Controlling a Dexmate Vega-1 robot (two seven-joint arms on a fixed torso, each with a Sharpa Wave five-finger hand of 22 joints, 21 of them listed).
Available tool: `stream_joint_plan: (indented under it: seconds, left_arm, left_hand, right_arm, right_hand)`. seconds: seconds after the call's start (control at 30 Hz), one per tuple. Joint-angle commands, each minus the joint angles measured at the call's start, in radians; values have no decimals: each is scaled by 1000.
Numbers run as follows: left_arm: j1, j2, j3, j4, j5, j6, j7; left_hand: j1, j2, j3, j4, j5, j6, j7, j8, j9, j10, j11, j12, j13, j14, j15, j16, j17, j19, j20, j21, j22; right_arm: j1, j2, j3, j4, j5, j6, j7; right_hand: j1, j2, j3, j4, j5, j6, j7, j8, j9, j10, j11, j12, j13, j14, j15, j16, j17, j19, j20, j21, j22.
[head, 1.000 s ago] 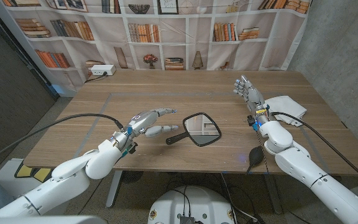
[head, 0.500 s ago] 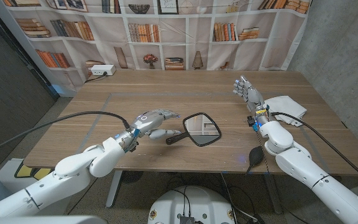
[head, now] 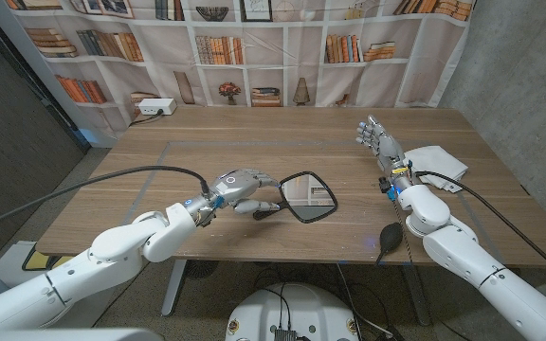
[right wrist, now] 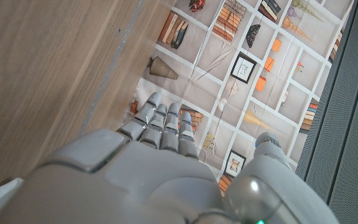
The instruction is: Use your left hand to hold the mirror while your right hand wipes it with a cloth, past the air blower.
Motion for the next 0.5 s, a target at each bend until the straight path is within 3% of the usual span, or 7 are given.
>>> stream_joint_plan:
  seconds: [0.03, 0.5]
  left_arm:
    - [-86, -19, 98, 13, 95, 15, -66]
    - [-176, -76, 186, 104, 96, -3, -122]
  left_hand:
    - [11, -3, 8, -2, -3, 16, -6, 5, 4, 13, -2, 6, 2, 8, -82, 3, 3, -3, -15, -2, 1]
    - [25, -1, 25, -5, 0, 37, -7, 5, 3, 28, -4, 3, 2, 9, -83, -3, 2, -10, -16, -8, 1]
  right_arm:
    - [-22, -13, 20, -2, 27, 12, 17]
    - [-35, -25, 38, 2, 46, 16, 32]
  right_hand:
    - [8, 9, -4, -3, -2, 8, -1, 0, 3, 9, 1, 0, 1, 3, 3, -2, 3, 8, -11, -8, 4]
    - [9, 11, -7, -4, -2, 9, -1, 0, 3, 9, 0, 0, 1, 3, 3, -3, 3, 11, -10, -15, 4]
